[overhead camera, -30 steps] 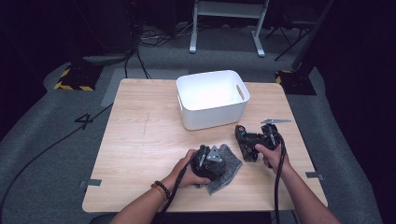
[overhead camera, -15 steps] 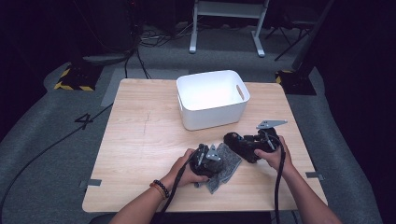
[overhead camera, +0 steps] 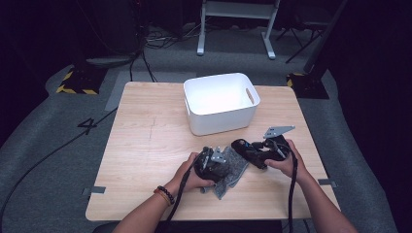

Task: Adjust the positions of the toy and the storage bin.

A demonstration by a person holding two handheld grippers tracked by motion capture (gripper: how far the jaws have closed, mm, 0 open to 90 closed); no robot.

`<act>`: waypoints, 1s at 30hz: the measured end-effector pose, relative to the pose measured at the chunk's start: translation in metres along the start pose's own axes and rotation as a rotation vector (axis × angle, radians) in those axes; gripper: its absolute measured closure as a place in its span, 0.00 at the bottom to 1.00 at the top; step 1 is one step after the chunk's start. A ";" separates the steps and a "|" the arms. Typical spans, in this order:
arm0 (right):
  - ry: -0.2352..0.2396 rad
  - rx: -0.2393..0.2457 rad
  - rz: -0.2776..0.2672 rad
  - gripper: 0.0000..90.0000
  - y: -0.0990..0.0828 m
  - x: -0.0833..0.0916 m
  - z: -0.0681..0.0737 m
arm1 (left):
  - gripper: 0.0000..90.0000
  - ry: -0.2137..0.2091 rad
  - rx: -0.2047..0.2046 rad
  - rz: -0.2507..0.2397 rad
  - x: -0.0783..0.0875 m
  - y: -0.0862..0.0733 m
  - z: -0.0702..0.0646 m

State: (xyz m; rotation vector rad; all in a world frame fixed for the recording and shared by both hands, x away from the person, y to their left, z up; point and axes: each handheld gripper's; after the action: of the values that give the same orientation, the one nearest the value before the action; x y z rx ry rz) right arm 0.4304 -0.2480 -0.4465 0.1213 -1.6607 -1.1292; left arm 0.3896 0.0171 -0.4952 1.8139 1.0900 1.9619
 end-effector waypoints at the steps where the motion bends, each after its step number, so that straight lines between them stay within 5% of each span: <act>1: -0.007 0.003 0.003 0.55 0.000 0.000 0.000 | 0.53 -0.001 0.001 0.001 0.000 0.000 0.000; 5: 0.023 0.004 0.001 0.50 -0.001 0.000 -0.003 | 0.53 -0.006 -0.005 0.009 0.001 0.000 0.001; 8: 0.002 -0.005 0.006 0.50 0.000 -0.001 -0.004 | 0.54 -0.009 -0.001 0.011 0.001 0.000 0.001; 12: 0.044 0.050 0.009 0.64 -0.001 0.003 0.002 | 0.54 -0.010 -0.001 0.010 0.001 -0.001 0.001; 15: 0.014 0.101 0.018 0.64 0.001 0.002 0.008 | 0.54 -0.009 0.001 0.008 0.001 -0.001 0.001; 28: -0.029 0.050 -0.010 0.51 0.000 -0.005 0.005 | 0.54 -0.009 0.005 0.007 0.001 -0.001 0.002; 30: -0.023 0.064 -0.011 0.55 0.000 -0.005 0.007 | 0.56 -0.005 0.003 0.008 0.001 -0.001 0.002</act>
State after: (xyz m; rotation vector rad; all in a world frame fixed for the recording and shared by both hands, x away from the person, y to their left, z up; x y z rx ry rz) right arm 0.4272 -0.2413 -0.4492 0.1590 -1.7193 -1.0893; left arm 0.3907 0.0189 -0.4947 1.8262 1.0870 1.9602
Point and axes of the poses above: each handheld gripper's, and its own axes: x roughly backward along the jaws, y roughly out of its top, z roughly to its left, and after that the axes turned 3 degrees about -y, right-handed
